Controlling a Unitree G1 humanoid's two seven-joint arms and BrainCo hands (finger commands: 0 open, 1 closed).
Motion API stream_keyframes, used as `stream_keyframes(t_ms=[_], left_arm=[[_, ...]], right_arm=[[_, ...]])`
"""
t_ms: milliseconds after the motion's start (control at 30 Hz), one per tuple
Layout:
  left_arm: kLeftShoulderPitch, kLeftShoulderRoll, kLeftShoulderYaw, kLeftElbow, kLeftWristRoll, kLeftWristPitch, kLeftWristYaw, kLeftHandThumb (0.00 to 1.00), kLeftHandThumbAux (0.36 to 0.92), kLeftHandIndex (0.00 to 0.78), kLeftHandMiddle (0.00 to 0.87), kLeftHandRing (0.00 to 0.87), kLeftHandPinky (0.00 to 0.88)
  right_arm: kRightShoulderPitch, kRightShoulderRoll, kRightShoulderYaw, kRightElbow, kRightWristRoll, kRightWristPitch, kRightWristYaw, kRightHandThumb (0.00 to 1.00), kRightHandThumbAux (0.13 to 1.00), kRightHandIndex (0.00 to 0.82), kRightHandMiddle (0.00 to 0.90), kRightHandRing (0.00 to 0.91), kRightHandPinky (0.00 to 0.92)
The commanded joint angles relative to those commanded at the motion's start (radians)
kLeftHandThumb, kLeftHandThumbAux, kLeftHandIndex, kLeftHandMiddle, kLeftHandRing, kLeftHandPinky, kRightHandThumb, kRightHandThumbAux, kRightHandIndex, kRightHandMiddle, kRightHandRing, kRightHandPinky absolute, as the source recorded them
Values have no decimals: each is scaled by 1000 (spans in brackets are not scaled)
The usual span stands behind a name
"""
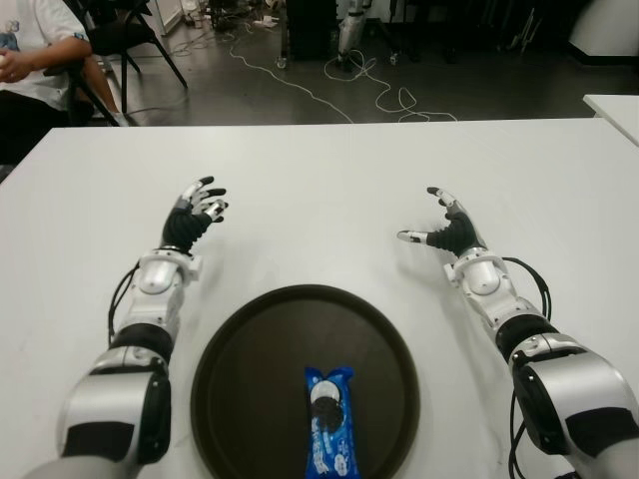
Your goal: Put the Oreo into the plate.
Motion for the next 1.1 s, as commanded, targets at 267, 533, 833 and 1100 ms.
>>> stream_keyframes(t_ms=[267, 533, 833, 1100], left_arm=[[-2, 0, 2, 3, -3, 0, -5, 249, 637, 133, 230, 259, 299], [-2, 0, 5, 4, -7, -3, -8, 238, 643, 143, 239, 269, 302], [0, 0, 9, 4, -10, -5, -12, 242, 630, 140, 239, 265, 297], [-1, -1, 11, 2, -12, -1, -13, 252, 622, 141, 237, 267, 303]], right_arm=[[-2, 1, 7, 0, -2, 13, -11, 0, 781, 11, 32, 18, 28], [-4, 2, 11, 0, -1, 10, -7, 0, 794, 21, 42, 30, 35], [-2, 1, 12, -1, 2, 3, -7, 0, 792, 16, 38, 23, 30], [-4, 1, 17, 0, -4, 8, -17, 0, 790, 16, 38, 25, 34]])
